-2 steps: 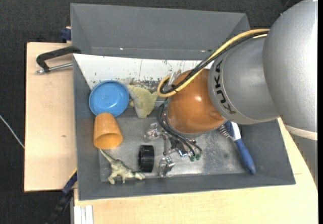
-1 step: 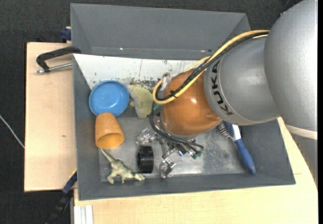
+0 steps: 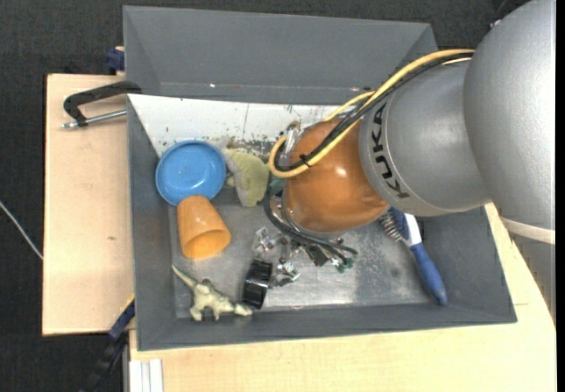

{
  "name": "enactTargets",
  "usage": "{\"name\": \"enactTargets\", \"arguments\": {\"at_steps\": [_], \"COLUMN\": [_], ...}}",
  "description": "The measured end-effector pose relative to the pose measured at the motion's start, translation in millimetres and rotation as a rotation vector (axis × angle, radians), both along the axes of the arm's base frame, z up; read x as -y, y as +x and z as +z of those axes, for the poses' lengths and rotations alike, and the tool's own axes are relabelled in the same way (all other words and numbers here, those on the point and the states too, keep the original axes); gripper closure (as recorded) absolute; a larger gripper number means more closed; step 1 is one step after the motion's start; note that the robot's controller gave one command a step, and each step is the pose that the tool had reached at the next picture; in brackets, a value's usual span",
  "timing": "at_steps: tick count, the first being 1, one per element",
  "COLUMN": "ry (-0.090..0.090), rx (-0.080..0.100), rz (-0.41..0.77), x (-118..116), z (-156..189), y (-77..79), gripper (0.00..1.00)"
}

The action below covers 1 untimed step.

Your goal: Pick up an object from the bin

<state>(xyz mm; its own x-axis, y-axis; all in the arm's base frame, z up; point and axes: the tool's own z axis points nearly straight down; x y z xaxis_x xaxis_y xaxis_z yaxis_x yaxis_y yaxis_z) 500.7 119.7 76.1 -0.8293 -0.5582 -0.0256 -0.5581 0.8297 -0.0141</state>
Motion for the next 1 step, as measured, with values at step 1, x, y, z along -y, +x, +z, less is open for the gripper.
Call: {"name": "enactTargets", "arguments": {"at_steps": [1], "ry": [-0.004], "rx": [-0.015], "rz": [0.259], "x": [11.5], "z": [179.6], "y": [20.7], "gripper": [1.0]}}
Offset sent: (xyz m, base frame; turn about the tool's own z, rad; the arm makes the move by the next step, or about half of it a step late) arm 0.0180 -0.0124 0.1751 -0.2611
